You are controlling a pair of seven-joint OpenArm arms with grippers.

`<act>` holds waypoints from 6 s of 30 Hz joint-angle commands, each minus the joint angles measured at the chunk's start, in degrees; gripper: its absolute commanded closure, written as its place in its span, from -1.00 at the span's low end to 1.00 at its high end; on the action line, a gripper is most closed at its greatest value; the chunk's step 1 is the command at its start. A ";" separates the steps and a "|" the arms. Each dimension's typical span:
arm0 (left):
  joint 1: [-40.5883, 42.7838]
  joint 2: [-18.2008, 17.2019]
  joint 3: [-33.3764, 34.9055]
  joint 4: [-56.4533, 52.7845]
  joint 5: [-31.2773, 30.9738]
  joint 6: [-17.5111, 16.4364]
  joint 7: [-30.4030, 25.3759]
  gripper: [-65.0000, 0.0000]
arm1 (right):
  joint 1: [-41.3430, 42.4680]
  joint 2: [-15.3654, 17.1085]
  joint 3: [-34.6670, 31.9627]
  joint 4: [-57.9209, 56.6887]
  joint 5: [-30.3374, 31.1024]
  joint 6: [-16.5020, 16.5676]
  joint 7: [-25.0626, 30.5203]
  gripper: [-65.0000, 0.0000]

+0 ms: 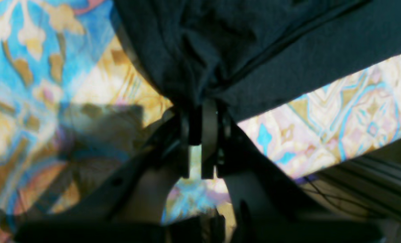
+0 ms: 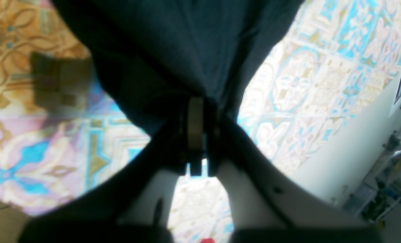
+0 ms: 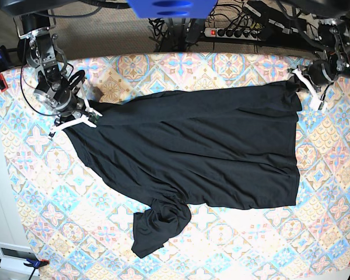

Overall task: Layout the t-shirt on the table in an organized manner, then fold the t-shirt properly
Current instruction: 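Lift the held shirt edge with both grippers and pull it taut, then lower the shirt edge with both grippers, laying it flat on the table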

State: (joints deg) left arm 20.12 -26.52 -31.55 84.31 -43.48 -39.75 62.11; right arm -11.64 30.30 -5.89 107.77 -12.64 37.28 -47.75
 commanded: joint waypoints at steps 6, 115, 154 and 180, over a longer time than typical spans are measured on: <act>3.66 -7.45 -2.16 1.53 -4.03 -0.25 0.00 1.00 | -5.55 0.68 0.48 3.58 -0.15 -0.31 0.49 1.00; -7.15 -4.29 -4.80 5.40 -2.89 1.81 -5.80 -0.02 | -0.80 0.77 6.99 -3.63 -0.15 -0.49 0.58 0.30; -10.41 2.04 -3.75 -12.36 -2.54 1.99 -3.34 -0.02 | -3.88 0.68 2.59 0.15 -0.23 -0.49 0.58 0.30; -15.06 9.95 -9.64 -12.71 -2.45 5.94 -2.72 1.00 | -5.90 0.68 3.03 2.26 -0.23 -0.49 0.41 0.30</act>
State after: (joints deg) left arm 4.99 -15.57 -40.97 71.11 -46.61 -34.04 58.98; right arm -18.24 30.17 -3.38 108.77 -12.67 37.32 -47.66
